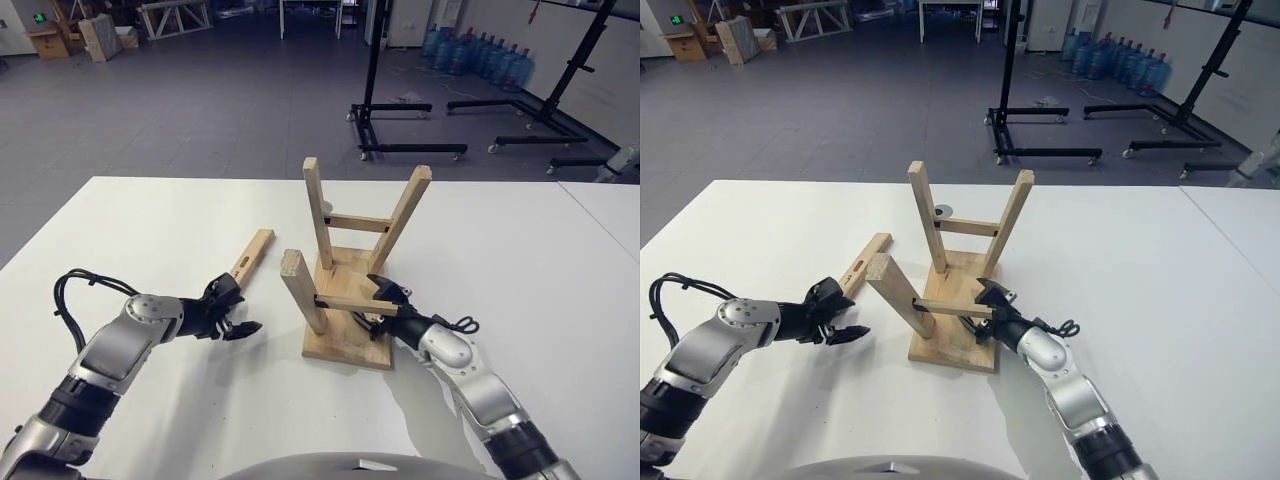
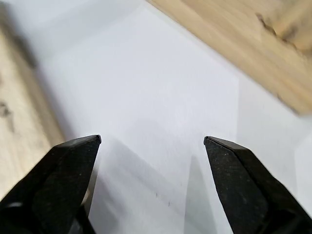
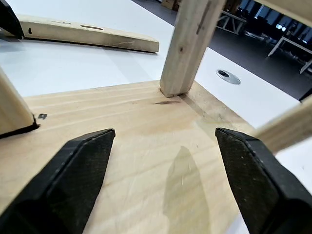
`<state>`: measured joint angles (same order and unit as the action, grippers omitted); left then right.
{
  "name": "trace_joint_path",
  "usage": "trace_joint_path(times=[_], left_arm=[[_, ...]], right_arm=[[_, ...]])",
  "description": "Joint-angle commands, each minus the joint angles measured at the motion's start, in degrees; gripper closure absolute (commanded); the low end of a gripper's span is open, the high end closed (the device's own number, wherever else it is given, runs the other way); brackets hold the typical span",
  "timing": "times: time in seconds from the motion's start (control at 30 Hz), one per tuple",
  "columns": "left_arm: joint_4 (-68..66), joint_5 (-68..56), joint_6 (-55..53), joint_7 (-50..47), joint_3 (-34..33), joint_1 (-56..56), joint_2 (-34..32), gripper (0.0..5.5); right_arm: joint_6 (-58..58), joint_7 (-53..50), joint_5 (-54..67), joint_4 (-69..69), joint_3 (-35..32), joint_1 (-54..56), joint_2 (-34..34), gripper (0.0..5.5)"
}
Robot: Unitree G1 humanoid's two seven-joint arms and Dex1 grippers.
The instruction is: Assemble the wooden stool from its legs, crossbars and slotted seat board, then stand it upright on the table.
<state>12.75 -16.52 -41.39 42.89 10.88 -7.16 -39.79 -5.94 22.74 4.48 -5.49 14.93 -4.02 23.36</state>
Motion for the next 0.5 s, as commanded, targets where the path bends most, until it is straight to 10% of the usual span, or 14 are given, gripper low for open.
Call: trace_joint_path(times=[0.03, 0.5], left_arm=[[7.9, -1.2, -3.4, -10.0, -5.5, 2.5, 7.3, 1.62], [-18.9, 11.3, 11.6, -21.8, -7.8, 3.9, 13.1, 1.62]], right_arm=[[-3.3, 2.6, 1.7, -0.8, -4.4, -3.7, 3.2, 1.69], [-4.3, 6.0, 5.4, -2.9, -9.8, -3.3, 2.6, 1.69]])
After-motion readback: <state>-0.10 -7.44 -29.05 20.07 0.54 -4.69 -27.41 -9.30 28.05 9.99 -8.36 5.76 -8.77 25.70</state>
